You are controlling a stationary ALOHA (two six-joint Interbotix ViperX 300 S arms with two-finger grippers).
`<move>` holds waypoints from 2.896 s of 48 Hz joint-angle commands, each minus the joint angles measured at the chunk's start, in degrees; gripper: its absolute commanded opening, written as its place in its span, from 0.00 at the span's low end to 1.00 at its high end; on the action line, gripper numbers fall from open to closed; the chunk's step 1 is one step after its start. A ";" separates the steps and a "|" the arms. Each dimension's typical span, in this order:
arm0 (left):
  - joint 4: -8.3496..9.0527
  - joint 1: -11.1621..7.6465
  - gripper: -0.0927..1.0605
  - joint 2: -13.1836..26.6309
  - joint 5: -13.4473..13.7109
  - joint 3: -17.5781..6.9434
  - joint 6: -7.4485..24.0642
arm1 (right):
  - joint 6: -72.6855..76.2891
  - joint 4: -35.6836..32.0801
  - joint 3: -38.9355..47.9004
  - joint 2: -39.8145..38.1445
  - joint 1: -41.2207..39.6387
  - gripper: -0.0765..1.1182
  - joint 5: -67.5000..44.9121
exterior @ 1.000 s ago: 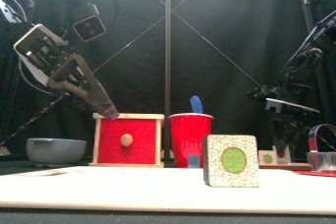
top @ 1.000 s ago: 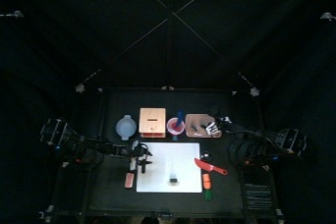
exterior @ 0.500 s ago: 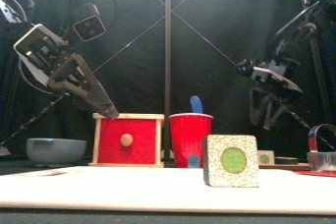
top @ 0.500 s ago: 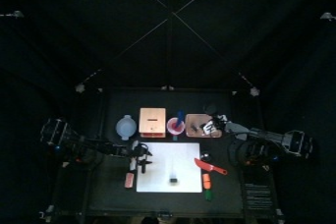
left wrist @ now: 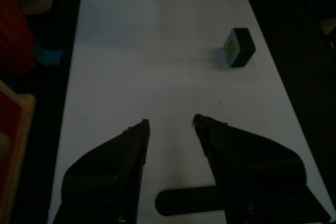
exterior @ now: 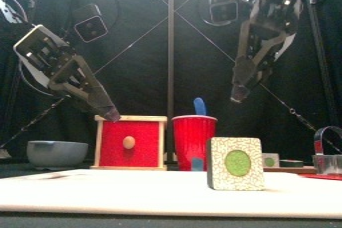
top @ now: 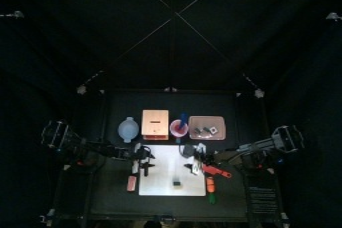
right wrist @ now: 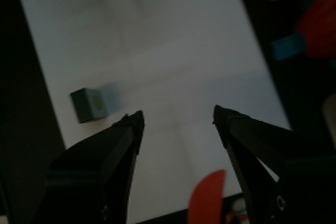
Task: Place sushi on board then cut the sushi with the knife then place the pieces on the plate
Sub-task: Place the 4 sushi pieces on the plate
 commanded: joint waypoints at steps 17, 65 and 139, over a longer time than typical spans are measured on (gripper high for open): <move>-0.62 0.00 0.78 -0.53 0.18 -0.53 -0.09 | 0.00 -0.62 -17.05 16.17 8.79 0.82 9.40; -1.05 -0.88 0.78 -0.53 0.26 -0.62 -0.18 | 0.26 -1.67 -13.71 12.22 4.57 0.59 11.95; -4.04 -3.87 0.78 -5.27 1.49 -0.09 -0.26 | -1.58 -7.82 16.96 -3.43 -55.46 0.80 -0.44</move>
